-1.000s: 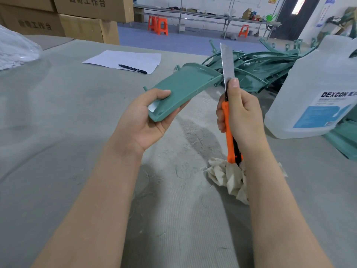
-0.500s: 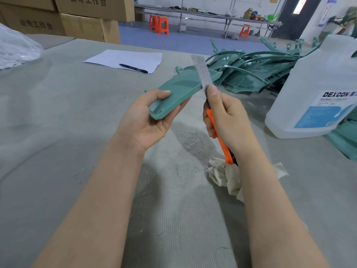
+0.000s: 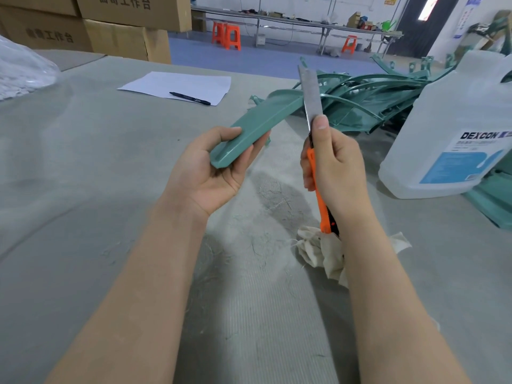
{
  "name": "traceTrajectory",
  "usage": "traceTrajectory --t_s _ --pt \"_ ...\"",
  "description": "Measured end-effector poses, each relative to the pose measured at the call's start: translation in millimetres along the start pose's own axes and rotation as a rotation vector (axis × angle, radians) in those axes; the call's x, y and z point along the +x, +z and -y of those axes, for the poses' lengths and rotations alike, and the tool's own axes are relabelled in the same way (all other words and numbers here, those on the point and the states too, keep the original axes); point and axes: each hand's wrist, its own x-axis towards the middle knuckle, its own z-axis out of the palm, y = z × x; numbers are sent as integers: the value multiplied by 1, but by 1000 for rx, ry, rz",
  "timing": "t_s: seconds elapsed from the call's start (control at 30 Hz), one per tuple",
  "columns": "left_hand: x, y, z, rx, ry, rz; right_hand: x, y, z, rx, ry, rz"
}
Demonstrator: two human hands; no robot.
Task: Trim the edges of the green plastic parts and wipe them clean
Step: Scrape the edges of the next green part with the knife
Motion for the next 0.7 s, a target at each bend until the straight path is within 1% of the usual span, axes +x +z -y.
traceTrajectory --t_s 0.27,0.43,0.6,0.7 --pt "1 0 -1 -25 -6 -6 -4 9 2 -26 -21 121" --pt "1 -2 -1 -37 -13 2 -5 12 1 -66 -45 156" --pt "2 -1 -2 -55 20 -42 -10 19 1 -108 -86 316" --pt "3 -3 -2 -50 40 -52 -10 20 2 -117 -87 339"
